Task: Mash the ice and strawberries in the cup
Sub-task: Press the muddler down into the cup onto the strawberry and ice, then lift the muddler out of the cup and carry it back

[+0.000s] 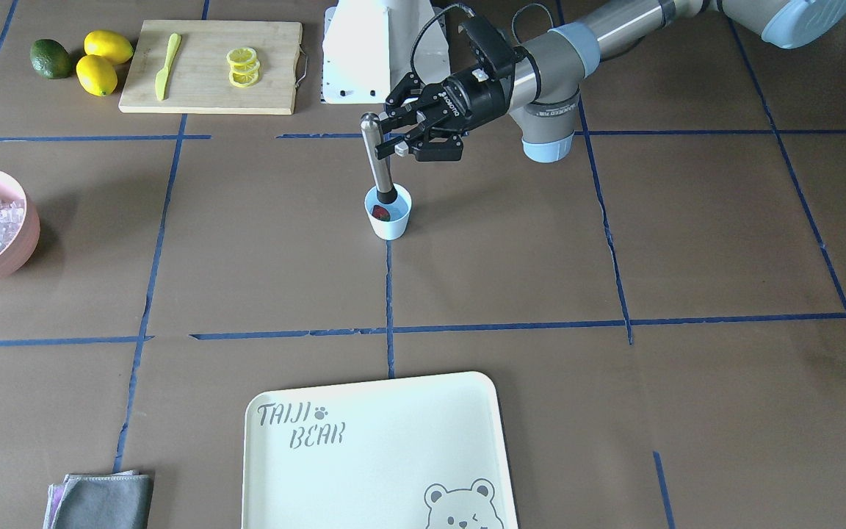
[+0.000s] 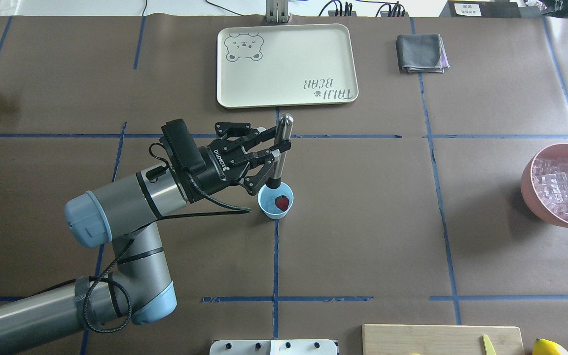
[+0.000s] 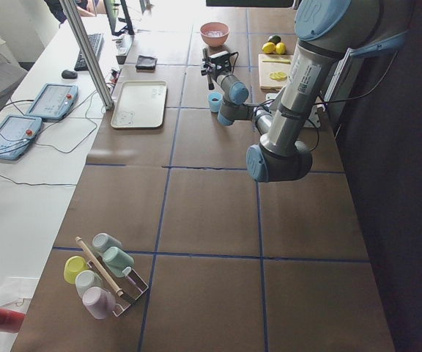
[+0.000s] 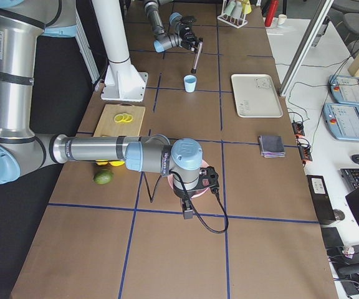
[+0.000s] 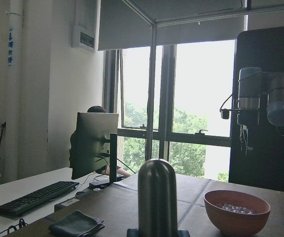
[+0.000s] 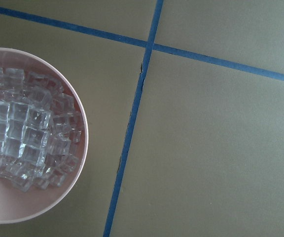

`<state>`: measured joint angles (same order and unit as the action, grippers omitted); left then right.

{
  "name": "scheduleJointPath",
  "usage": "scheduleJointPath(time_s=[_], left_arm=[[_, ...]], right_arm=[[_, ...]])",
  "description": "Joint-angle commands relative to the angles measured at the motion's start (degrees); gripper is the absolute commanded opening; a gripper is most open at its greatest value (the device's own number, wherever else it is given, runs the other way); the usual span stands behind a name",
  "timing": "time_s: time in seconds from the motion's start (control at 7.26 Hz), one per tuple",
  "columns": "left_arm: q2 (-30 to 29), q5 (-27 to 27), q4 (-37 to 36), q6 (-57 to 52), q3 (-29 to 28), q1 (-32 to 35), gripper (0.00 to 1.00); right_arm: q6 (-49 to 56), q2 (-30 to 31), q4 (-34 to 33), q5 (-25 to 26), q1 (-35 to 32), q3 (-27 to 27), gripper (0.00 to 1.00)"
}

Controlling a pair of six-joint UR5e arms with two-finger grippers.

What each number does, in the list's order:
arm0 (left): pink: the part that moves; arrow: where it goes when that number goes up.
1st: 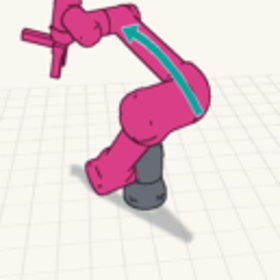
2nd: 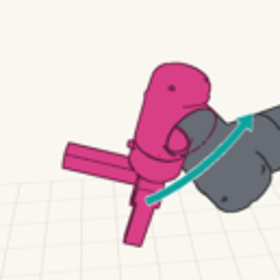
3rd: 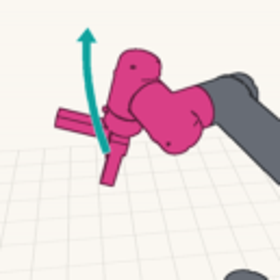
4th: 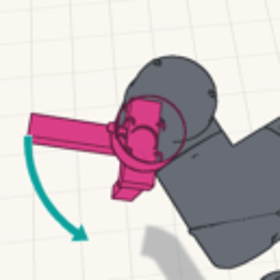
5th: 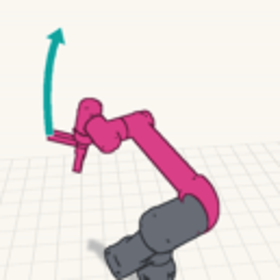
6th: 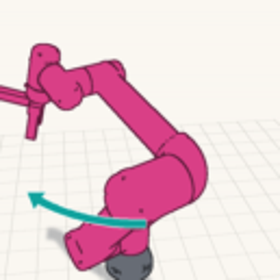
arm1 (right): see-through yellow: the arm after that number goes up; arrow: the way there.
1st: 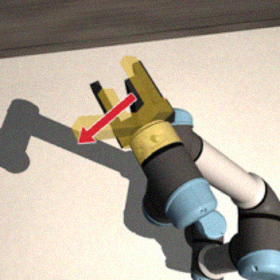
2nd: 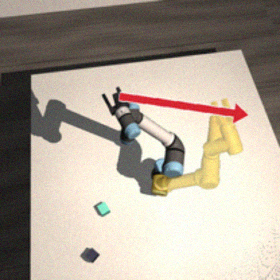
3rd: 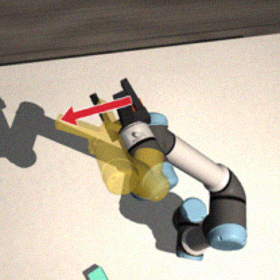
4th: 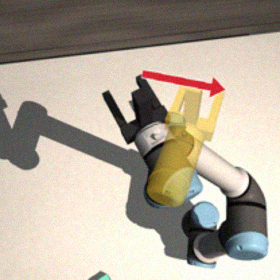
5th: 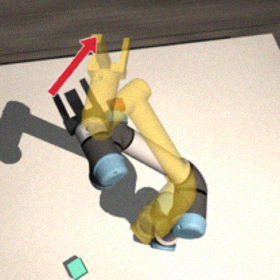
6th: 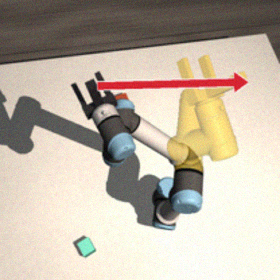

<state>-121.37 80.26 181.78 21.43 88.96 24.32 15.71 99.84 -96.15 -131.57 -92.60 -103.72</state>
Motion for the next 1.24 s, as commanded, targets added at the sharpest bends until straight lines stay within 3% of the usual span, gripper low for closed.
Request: scheduleJointPath(time_s=[0.0, 0.41, 0.69, 0.83, 1.1], left_arm=[[1.9, 0.3, -23.6, 1.2, 10.1, 1.9, 0.00], [1.6, 0.3, -64.7, 0.8, 23.8, 3.2, 0.00], [1.5, 1.6, -79.9, 0.2, 24.9, 3.4, 0.00], [1.3, 4.8, -87.9, -5.9, 24.9, 5.5, 0.00], [2.6, 8.9, -95.5, -9.7, 24.8, 9.6, 0.00]], right_arm=[[0.0, 0.0, 0.0, 0.0, 0.1, 0.0, 1.00], [0.0, 0.0, 0.0, 0.0, 0.1, 0.3, 1.00], [0.0, 0.0, 0.0, 0.0, 0.1, 0.3, 1.00], [0.0, 0.0, 0.0, 0.0, 0.0, 0.3, 1.00], [0.0, 0.0, 0.0, 0.0, 0.1, 0.3, 1.00]])
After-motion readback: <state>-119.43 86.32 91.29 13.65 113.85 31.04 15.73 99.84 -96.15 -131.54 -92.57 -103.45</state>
